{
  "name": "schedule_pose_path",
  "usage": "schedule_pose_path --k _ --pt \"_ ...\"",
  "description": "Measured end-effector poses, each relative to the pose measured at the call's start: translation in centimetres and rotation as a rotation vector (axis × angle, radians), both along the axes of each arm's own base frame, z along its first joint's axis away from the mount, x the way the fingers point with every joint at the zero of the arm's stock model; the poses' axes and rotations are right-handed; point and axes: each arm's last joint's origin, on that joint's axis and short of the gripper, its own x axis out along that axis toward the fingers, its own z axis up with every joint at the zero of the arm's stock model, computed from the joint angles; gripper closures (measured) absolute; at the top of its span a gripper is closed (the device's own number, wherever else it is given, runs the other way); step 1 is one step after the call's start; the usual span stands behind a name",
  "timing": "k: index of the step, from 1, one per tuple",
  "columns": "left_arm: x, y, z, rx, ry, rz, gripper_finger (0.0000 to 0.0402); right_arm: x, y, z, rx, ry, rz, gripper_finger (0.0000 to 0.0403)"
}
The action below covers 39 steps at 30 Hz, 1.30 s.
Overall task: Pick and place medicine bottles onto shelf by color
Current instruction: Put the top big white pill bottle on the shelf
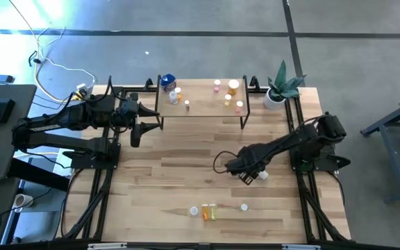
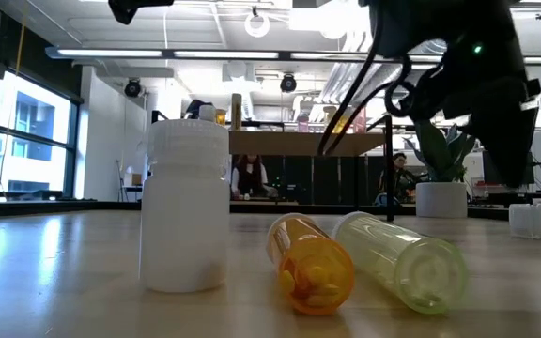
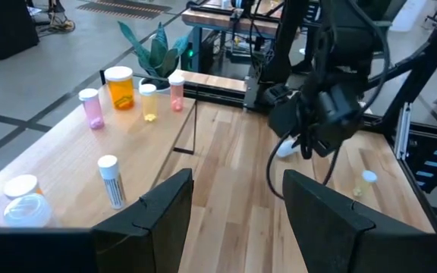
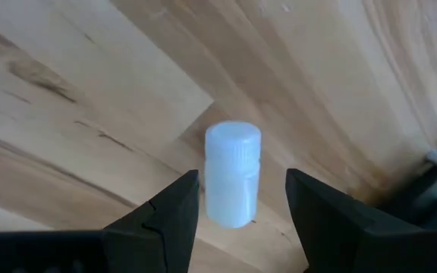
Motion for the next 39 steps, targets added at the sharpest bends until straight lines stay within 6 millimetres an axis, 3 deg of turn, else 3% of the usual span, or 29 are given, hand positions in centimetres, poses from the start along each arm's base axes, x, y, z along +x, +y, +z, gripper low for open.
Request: schedule_pose_path --k 15,31,39 --pt "-0.1 0.2 0.0 0.024 0.005 0.076 0.0207 0.3 -2.8 -1.1 0.131 0.008 0.016 0.0215" --pt "-0.1 0.4 0.1 0.04 0.002 0.123 0.0207 -1.1 -2.8 -4.5 0.211 -0.007 -0.003 0.0216" --pt "-0.1 0.4 0.1 0.04 0.001 0.124 0.0207 -1.2 -2.8 -4.7 0.222 -0.013 -0.004 0.0278"
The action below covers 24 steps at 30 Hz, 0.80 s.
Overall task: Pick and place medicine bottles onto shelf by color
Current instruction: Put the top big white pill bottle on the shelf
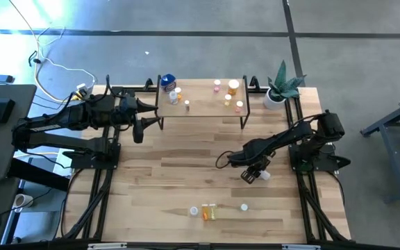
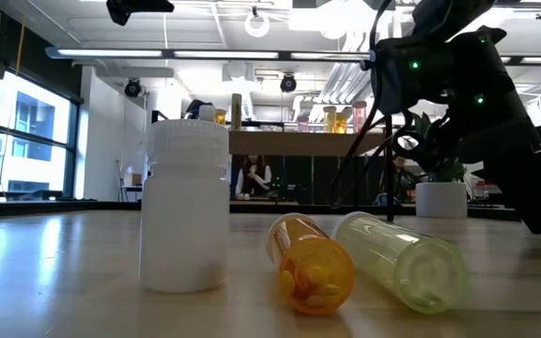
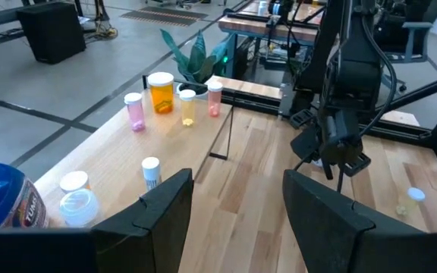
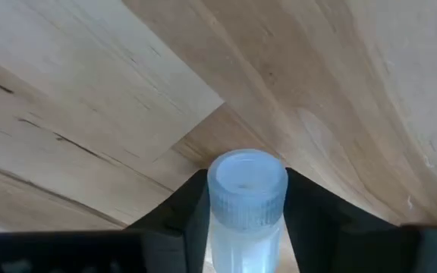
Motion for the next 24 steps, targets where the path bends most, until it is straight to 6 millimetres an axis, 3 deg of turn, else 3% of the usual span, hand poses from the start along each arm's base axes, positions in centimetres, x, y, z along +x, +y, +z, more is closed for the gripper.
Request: schedule_pose_path --k 4,10,24 --pt "0.0 0.0 0.0 0.0 0.0 0.0 0.0207 0.4 0.1 0.2 0.003 -0.025 0.004 0.0291" --pt "0.0 0.0 0.0 0.0 0.0 0.0 0.0207 2.0 0.3 1.4 0.015 -0.127 0.019 0.0278" --pt "-0.1 0.2 0.0 -0.018 -0.008 0.014 0.0207 8.7 0.7 6.6 -0.143 -0.682 0.025 0.0276"
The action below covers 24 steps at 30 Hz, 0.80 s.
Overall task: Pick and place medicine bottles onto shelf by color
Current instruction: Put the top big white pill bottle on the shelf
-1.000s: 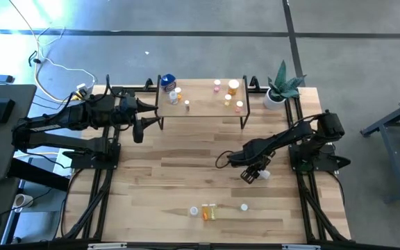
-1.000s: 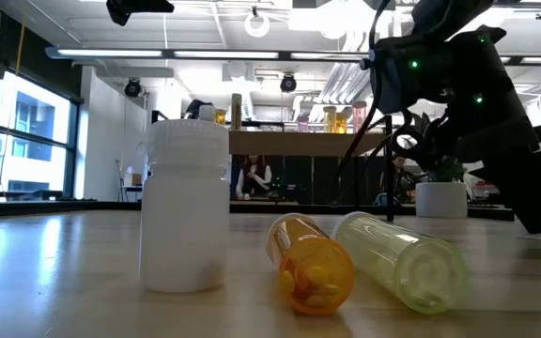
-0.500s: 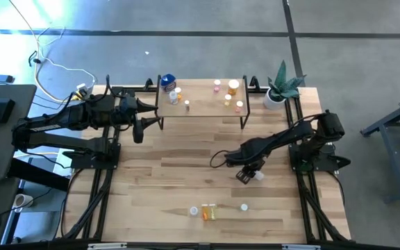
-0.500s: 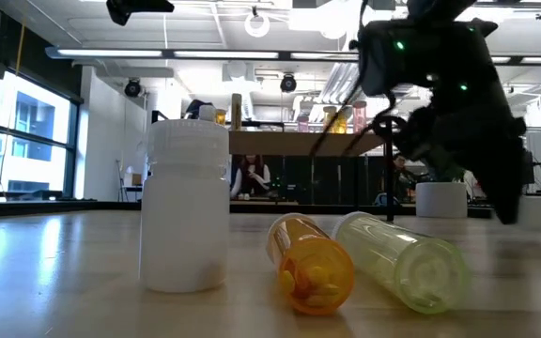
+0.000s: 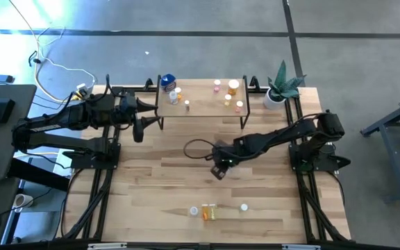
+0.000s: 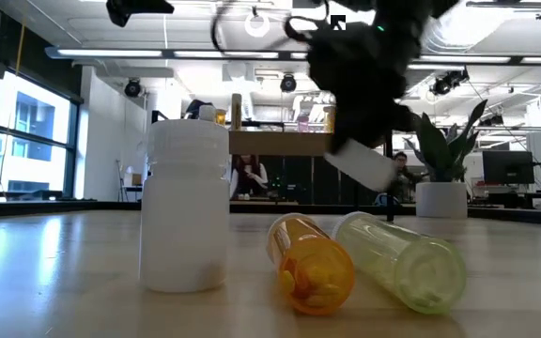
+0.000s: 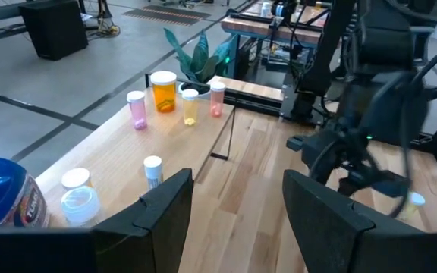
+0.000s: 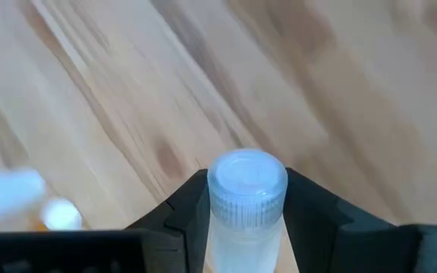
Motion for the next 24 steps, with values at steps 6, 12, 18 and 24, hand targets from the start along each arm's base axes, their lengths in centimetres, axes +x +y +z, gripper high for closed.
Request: schedule_pose_path --k 6,12,18,24 --pt "-0.1 0.3 0.0 0.0 0.0 0.018 0.0207 2.0 -0.1 2.4 -0.132 -0.213 -0.03 0.0276" --pt "-0.1 0.3 0.0 0.0 0.0 0.023 0.0207 3.3 -0.7 4.8 -0.332 -0.364 -0.106 0.0275" --pt "-0.1 0.3 0.0 0.0 0.0 0.023 0.0207 4.6 -2.4 6.6 -0.467 -0.52 -0.174 0.0275" --pt "-0.1 0.4 0.0 0.002 0.001 0.03 0.0207 5.8 -4.6 9.1 -0.592 -0.74 -0.151 0.0275"
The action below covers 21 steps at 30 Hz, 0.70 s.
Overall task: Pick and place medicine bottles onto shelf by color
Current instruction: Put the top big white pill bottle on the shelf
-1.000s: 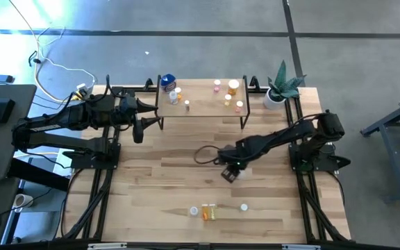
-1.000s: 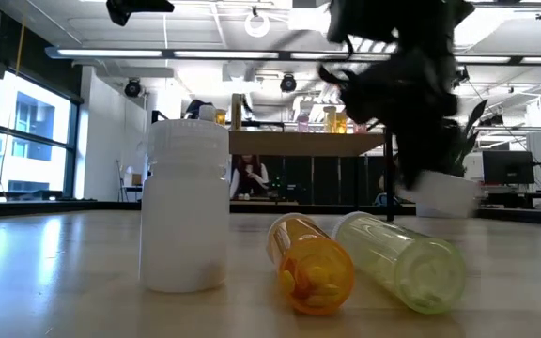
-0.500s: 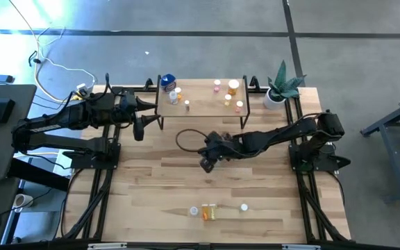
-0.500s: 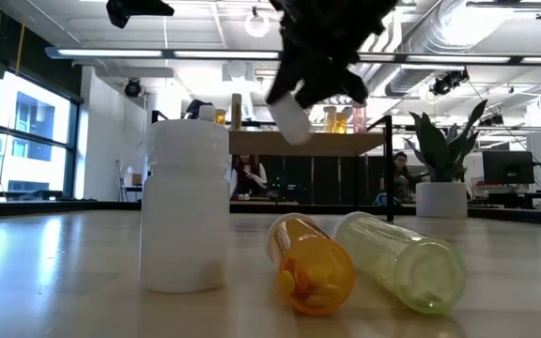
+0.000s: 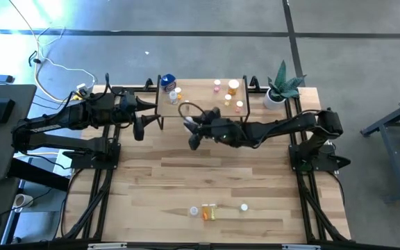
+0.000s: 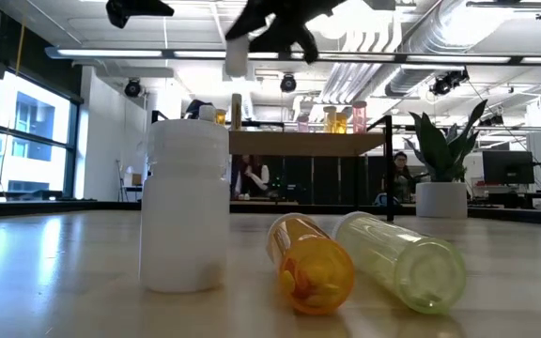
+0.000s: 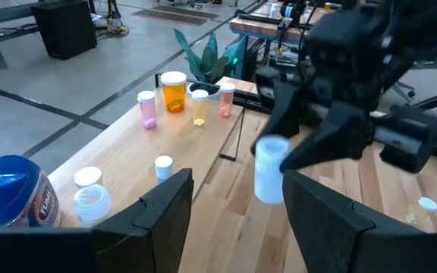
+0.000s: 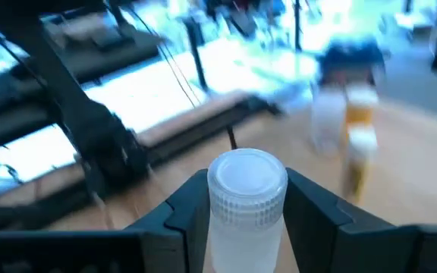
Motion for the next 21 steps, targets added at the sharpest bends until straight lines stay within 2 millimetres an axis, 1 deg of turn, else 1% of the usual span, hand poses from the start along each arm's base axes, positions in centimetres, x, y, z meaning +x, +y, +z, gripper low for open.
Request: schedule_pose_path --k 3,6,11,14,17,21 --pt "0.0 0.1 0.0 -0.002 -0.003 0.04 0.0207 0.3 -0.8 1.2 -0.074 -0.09 0.05 0.0275" --pt "-0.2 0.2 0.1 -0.008 -0.015 0.101 0.0207 0.5 -1.3 1.9 -0.14 -0.133 0.091 0.0275" --pt "-0.6 0.3 0.3 0.012 -0.021 0.164 0.0207 0.6 -1.3 3.4 -0.259 -0.189 0.1 0.0275" --pt "-0.8 0.3 1.1 0.023 -0.045 0.177 0.0207 0.9 -1.3 4.3 -0.323 -0.217 0.095 0.0275" --pt "-1.0 0.2 1.9 0.026 -0.069 0.178 0.0207 1.9 -1.3 4.5 -0.357 -0.219 0.089 0.0275" --pt "-1.5 0.1 3.0 0.031 -0.096 0.178 0.0207 3.7 -1.3 3.1 -0.361 -0.189 0.092 0.0275"
